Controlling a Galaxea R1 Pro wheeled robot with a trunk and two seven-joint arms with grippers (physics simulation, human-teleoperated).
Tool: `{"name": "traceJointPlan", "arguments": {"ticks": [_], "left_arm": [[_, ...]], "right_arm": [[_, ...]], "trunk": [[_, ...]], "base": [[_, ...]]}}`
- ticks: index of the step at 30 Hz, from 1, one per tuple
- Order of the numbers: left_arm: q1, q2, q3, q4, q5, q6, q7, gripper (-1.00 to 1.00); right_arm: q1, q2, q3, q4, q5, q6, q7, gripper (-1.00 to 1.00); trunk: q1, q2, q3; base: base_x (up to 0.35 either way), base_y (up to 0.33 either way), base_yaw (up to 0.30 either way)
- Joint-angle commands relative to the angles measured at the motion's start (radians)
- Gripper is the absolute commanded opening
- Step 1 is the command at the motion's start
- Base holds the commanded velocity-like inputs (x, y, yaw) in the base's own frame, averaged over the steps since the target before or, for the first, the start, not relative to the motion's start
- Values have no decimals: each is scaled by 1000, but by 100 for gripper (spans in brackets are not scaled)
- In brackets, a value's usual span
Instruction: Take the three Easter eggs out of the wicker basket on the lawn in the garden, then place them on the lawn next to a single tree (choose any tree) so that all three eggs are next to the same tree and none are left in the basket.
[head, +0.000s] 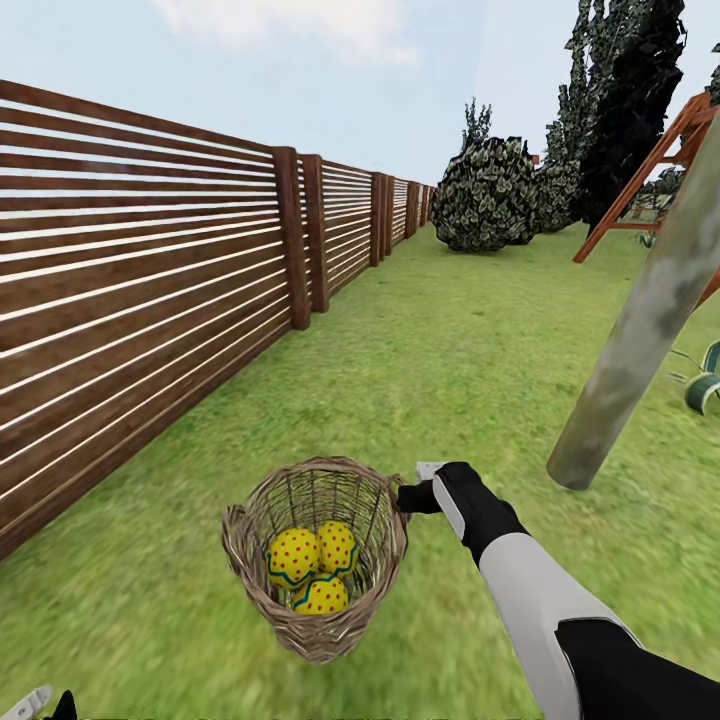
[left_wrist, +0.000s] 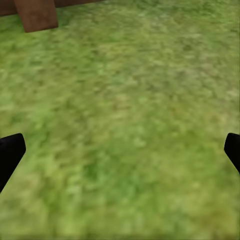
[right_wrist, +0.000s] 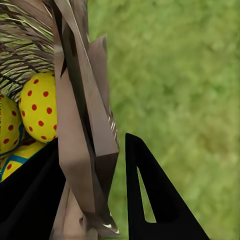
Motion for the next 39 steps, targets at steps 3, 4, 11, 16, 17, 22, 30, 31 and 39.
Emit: {"name": "traceJointPlan", "arguments": {"ticks": [3,4,11,16,17,22,30,31,39], "left_arm": [[0,0,0,1,7,5,3,100],[-1,0,0,1,7,5,4,100],[0,0,0,1,7,5,4,100],[0,0,0,1,7,5,4,100],[0,0,0,1,7,5,3,100],[0,0,0,1,7,5,3,100],[0,0,0,2,7,5,4,100],[0,0,0,1,7,5,4,100],[0,0,0,4,7,5,5,100]], "right_arm": [[-1,0,-2,-2,-12,5,3,-100],[-1,0,-2,-2,-12,5,3,-100],[-1,0,-2,-2,-12,3,3,-100],[-1,0,-2,-2,-12,2,3,-100],[-1,0,-2,-2,-12,2,3,-100],[-1,0,-2,-2,-12,2,3,-100],[-1,0,-2,-2,-13,1,4,-100],[-1,0,-2,-2,-13,0,4,-100],[-1,0,-1,-2,-13,0,4,-100]], "trunk": [[11,-22,-10],[15,-29,-13],[42,-78,-35],[61,-113,-51],[65,-120,-54],[84,-155,-70],[115,-211,-95],[119,-218,-98],[146,-267,-124]], "base": [[0,0,0],[0,0,0],[0,0,0],[0,0,0],[0,0,0],[0,0,0],[0,0,0],[0,0,0],[0,0,0]]}}
